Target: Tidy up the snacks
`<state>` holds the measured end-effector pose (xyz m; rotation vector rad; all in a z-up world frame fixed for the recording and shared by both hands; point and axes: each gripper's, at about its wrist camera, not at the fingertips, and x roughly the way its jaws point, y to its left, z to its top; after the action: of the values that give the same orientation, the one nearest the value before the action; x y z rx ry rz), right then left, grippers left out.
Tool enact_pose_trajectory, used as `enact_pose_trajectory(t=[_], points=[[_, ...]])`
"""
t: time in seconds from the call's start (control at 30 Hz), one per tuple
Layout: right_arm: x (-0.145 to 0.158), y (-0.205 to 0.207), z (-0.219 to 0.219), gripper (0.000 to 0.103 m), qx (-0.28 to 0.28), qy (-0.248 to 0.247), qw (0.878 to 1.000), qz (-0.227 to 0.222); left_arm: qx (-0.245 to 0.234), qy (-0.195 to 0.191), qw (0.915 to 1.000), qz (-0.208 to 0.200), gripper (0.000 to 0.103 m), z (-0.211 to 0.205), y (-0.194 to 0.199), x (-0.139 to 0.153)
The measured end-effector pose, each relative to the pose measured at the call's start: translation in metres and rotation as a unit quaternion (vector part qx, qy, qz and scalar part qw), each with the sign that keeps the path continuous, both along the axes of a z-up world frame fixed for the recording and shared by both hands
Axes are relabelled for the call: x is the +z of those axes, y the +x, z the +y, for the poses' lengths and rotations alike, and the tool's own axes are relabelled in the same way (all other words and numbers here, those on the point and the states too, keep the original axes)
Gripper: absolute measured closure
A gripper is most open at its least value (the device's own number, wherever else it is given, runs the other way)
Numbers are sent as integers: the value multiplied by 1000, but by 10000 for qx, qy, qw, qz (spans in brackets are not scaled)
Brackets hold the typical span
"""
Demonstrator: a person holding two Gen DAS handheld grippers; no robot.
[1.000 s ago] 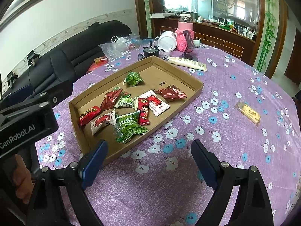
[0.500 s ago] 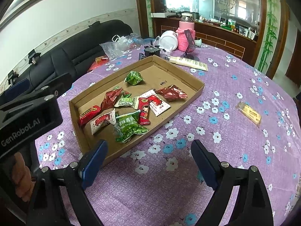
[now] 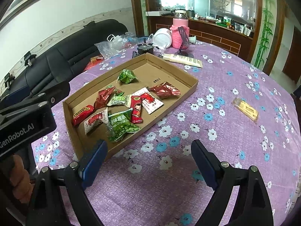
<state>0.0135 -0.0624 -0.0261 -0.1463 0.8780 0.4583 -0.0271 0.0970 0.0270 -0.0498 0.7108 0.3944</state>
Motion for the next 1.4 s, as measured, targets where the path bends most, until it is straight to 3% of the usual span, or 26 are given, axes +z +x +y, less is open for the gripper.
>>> enact_pose_trajectory(t=[1.4], points=[[-4, -1, -1, 13, -234, -56, 9997, 96, -488, -198, 9983, 230, 0, -5, 11, -8]])
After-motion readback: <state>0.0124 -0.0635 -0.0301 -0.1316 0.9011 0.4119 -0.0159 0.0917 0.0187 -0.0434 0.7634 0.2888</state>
